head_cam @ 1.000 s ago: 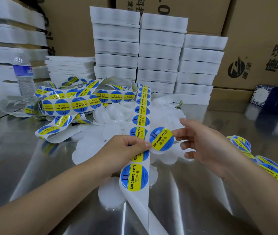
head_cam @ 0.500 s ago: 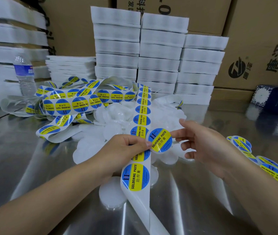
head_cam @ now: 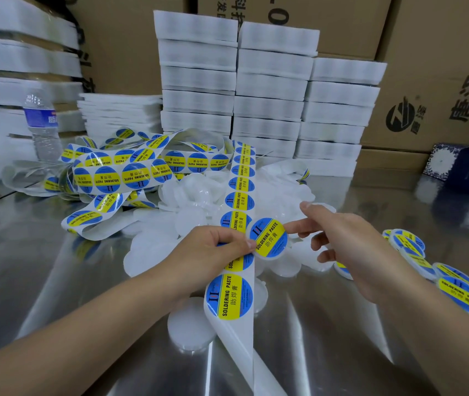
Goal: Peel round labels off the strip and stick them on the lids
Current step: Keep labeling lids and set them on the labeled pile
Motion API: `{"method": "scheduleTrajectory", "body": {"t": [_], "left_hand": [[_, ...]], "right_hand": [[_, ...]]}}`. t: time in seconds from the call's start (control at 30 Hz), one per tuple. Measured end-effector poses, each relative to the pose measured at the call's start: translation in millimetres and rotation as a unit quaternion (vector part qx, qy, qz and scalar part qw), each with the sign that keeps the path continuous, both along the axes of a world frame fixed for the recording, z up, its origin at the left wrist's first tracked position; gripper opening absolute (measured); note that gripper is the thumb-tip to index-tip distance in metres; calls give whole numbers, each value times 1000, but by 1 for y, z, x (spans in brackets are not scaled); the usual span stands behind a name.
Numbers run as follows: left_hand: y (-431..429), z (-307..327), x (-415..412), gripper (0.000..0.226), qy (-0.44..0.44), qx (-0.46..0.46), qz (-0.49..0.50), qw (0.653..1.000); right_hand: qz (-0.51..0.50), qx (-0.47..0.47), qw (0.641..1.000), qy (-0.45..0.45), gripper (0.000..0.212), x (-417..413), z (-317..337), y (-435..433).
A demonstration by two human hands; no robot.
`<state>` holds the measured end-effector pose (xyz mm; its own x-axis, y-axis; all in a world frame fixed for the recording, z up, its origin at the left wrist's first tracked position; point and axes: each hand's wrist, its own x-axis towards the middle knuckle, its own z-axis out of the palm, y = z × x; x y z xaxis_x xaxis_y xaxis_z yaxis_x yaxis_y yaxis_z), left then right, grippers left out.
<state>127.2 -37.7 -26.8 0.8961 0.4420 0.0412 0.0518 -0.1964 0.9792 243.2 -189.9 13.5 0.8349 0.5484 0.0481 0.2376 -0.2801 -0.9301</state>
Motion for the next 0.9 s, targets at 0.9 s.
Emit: {"method": "scheduleTrajectory", "body": {"t": [0.9], "left_hand": [[-1,2,-1,19,7,0,-2,1000]], "right_hand": [[-84,81,986,-118,50,-1,1,-5]]}}
